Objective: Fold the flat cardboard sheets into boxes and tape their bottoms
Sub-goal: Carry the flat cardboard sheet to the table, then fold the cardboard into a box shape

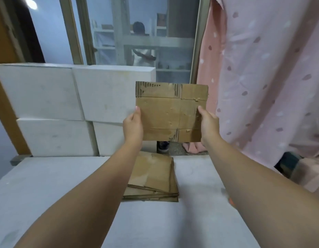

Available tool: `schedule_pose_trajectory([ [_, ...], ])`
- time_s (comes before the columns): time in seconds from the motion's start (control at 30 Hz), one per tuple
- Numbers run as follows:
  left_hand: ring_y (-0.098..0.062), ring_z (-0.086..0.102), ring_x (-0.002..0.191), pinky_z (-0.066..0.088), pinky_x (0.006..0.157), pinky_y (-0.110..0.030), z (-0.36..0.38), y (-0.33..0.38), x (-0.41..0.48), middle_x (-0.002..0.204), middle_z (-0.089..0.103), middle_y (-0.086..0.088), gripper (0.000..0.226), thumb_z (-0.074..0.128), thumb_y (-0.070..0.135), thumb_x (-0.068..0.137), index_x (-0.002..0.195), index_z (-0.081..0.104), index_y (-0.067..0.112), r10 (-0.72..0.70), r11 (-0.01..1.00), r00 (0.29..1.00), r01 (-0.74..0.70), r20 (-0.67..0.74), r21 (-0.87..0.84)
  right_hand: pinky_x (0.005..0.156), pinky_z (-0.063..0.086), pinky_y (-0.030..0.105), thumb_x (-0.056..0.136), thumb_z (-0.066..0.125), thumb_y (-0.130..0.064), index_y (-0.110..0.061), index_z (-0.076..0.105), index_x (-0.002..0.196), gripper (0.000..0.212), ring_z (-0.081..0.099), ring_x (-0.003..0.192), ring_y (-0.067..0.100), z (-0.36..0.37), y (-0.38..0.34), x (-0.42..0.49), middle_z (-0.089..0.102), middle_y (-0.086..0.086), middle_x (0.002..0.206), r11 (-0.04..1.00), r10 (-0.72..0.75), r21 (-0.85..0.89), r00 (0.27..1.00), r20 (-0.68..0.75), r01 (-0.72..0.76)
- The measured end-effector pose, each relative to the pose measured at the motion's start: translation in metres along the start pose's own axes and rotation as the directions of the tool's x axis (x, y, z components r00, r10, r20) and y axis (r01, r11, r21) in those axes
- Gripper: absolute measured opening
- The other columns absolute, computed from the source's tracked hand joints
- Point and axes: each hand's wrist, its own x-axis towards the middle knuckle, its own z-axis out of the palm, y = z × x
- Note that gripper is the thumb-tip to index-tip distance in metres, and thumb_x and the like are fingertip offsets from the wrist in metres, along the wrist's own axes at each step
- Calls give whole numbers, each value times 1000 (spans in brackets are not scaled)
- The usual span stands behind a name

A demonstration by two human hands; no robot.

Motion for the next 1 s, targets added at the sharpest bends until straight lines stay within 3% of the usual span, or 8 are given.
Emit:
schedule_pose_trajectory([
  [0.13, 9, 41, 74, 34, 69, -14, -24, -50, -38, 79, 43, 25, 25, 37, 46, 98, 90, 56, 31, 80, 996, 997, -79, 24, -28, 94, 44, 40, 100, 39, -41, -13, 58, 115, 37, 54, 112, 27, -11, 51, -34, 61, 5, 114, 980, -78, -178, 996, 50, 86],
  [0.3, -4, 52, 76, 43, 76, -22, -69, -83, -97, 83, 56, 9, 22, 50, 31, 96, 74, 50, 30, 118, 991, 991, -121, 68, 48, 109, 29, 41, 102, 31, -40, -19, 18, 151, 54, 32, 137, 27, -31, 90, -100, 32, 2, 151, 959, -31, -277, 993, 110, 61],
  [0.37, -17, 62, 91, 49, 89, -34, -85, -90, -117, 97, 66, -3, 14, 52, 28, 95, 84, 59, 25, 110, 992, 986, -117, 125, 48, 110, 25, 41, 101, 40, -36, -23, 7, 153, 62, 29, 139, 25, -43, 98, -123, 26, -1, 156, 969, -5, -244, 989, 149, 41],
  [0.43, -22, 63, 103, 49, 94, -43, -96, -93, -135, 108, 67, -6, 12, 52, 23, 96, 99, 63, 18, 70, 997, 982, -72, 176, 4, 107, 30, 40, 97, 51, -34, -24, 14, 151, 66, 36, 134, 22, -54, 103, -143, 36, -3, 150, 976, -8, -212, 982, 190, 49],
  [0.6, -20, 55, 116, 50, 90, -33, -102, -107, -164, 122, 57, 1, 33, 51, 21, 96, 127, 45, 16, 34, 994, 972, -57, 234, 93, 97, 38, 37, 93, 55, -43, -27, 36, 140, 54, 47, 124, 20, -71, 118, -173, 50, -7, 135, 986, -2, -161, 976, 219, 38],
  [0.73, -16, 49, 122, 46, 99, -38, -99, -122, -169, 136, 48, 3, 70, 68, 25, 85, 143, 28, 22, 63, 989, 952, -101, 301, 110, 113, 30, 45, 94, 48, -52, -37, 10, 152, 71, 37, 135, 21, -69, 127, -172, 34, -7, 151, 988, -8, -145, 969, 247, 45],
  [0.83, -15, 49, 123, 43, 103, -42, -98, -135, -157, 137, 49, 4, 75, 72, 26, 82, 143, 29, 23, 63, 983, 959, -108, 276, 151, 116, 24, 44, 91, 41, -64, -41, -7, 150, 80, 29, 141, 23, -61, 132, -169, 25, -6, 156, 985, 9, -166, 962, 273, 38],
  [1.0, -1, 58, 109, 49, 96, -37, -91, -160, -151, 117, 62, 20, 54, 73, 40, 75, 124, 49, 38, 92, 991, 940, -120, 330, 63, 116, 25, 39, 61, 38, -87, -44, 4, 150, 105, 27, 141, 15, -53, 145, -165, 24, -15, 153, 981, -79, -143, 940, 331, 132],
])
